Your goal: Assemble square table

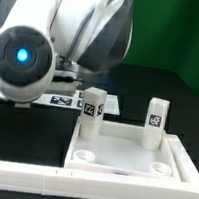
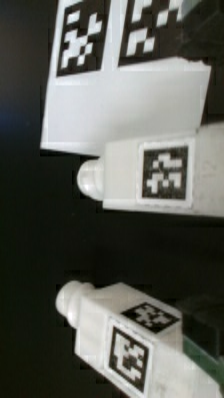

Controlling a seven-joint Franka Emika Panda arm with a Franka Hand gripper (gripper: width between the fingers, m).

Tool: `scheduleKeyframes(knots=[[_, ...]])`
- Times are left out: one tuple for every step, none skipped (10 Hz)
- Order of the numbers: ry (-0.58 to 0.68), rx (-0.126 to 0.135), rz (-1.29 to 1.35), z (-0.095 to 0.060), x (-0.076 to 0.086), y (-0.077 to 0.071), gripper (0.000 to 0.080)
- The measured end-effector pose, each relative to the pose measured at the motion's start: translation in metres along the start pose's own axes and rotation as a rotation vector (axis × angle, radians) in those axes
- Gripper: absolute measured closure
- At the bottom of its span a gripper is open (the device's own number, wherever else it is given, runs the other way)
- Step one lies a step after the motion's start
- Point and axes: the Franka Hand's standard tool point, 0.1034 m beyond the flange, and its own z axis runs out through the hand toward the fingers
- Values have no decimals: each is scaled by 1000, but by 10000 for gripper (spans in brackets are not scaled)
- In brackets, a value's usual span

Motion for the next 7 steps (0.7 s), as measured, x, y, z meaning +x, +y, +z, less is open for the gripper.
scheduleKeyframes(knots=[[6, -3, 0, -1, 2, 0, 150], [6, -4, -1, -1, 2, 0, 150], [9, -5, -1, 0, 3, 0, 150], [11, -7, -1, 1, 5, 0, 150], [6, -9, -4, 4, 8, -1, 150], [3, -10, 2, 6, 10, -3, 150], [2, -12, -1, 9, 12, -5, 150]])
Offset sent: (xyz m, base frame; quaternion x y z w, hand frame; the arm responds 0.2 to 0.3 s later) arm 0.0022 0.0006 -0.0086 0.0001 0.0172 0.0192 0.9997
